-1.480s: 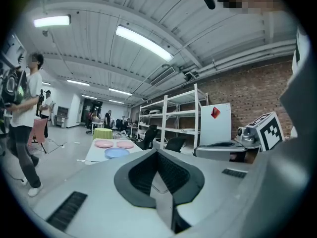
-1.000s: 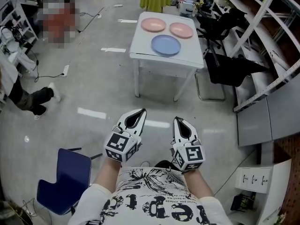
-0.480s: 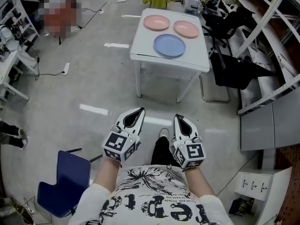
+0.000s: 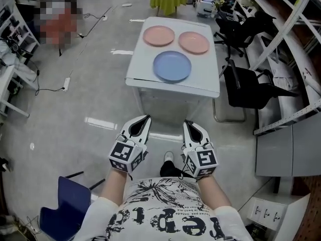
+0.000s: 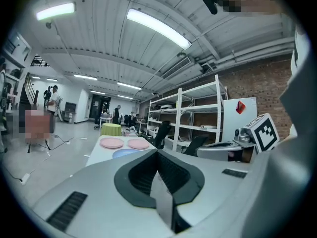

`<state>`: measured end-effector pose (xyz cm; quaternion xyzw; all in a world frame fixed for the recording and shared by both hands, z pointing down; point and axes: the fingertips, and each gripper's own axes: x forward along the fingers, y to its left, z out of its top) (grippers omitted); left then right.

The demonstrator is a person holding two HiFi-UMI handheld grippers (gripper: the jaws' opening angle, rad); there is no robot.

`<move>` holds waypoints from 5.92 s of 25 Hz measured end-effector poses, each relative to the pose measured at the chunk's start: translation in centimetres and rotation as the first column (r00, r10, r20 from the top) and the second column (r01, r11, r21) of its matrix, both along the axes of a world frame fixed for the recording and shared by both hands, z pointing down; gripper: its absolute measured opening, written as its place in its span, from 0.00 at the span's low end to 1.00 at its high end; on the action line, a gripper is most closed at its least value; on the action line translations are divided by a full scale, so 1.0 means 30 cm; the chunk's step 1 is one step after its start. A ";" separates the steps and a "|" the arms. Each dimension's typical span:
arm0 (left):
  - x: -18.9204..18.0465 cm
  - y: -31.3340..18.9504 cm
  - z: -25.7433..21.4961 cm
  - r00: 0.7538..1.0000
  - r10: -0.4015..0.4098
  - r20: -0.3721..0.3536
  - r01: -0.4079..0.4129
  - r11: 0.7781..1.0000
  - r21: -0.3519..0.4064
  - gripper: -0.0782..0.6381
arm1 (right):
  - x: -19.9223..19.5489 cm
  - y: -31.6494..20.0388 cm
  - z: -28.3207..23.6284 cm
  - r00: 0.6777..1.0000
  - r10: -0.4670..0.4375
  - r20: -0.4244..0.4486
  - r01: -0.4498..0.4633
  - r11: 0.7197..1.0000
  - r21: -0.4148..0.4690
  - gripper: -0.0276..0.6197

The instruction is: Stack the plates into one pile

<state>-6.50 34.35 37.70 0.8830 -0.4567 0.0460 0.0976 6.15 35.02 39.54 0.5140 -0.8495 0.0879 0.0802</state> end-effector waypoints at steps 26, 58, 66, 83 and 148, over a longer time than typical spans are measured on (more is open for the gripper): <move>0.084 -1.066 0.083 0.994 -0.106 0.009 0.107 0.993 -0.056 0.11 | 0.211 -1.106 0.070 0.999 -0.009 -0.031 0.007 0.999 -0.040 0.05; -0.351 -2.455 0.475 0.988 -0.148 0.032 0.150 0.932 -0.329 0.11 | -0.075 -2.498 0.469 0.987 0.142 -0.069 -0.158 0.905 -0.394 0.18; -0.354 -2.604 0.631 0.989 -0.120 0.083 0.145 0.879 -0.455 0.29 | -0.071 -2.663 0.600 0.983 0.098 -0.157 -0.163 0.863 -0.479 0.25; -0.363 -2.790 0.878 0.991 -0.108 0.083 0.136 0.730 -0.670 0.35 | -0.040 -2.821 0.794 0.954 0.170 -0.246 -0.293 0.698 -0.654 0.20; -0.003 -1.629 0.740 0.997 -0.079 0.008 0.064 0.735 -0.675 0.23 | 0.328 -1.648 0.657 0.954 0.257 -0.154 -0.295 0.712 -0.638 0.09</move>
